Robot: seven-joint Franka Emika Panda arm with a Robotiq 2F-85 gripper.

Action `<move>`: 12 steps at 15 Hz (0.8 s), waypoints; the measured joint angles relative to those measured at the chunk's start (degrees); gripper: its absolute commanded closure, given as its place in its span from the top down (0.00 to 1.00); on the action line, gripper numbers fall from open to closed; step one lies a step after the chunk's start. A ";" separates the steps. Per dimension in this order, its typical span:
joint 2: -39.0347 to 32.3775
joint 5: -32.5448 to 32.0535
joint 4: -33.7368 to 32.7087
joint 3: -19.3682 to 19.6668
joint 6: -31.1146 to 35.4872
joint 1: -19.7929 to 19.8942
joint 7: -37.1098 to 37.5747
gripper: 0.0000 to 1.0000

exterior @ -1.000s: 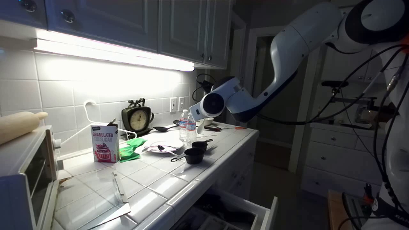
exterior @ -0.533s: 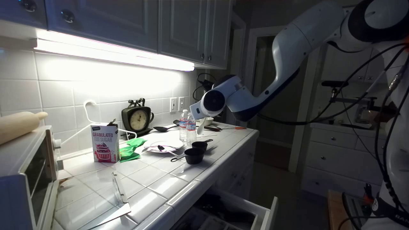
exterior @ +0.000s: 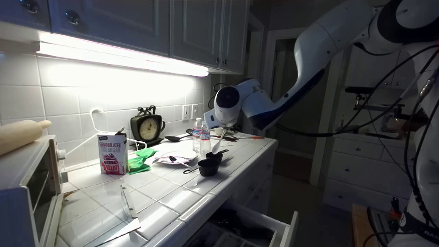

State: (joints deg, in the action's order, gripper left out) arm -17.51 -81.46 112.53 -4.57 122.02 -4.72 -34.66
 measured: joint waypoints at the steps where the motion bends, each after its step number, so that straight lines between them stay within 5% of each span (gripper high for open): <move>1: 0.00 1.53 0.03 -0.22 0.14 0.00 -0.42 0.04; 12: -0.42 6.47 1.27 -2.09 0.21 -0.10 -1.16 0.04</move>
State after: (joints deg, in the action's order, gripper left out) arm -17.93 -74.99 113.80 -6.66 122.23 -4.82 -35.82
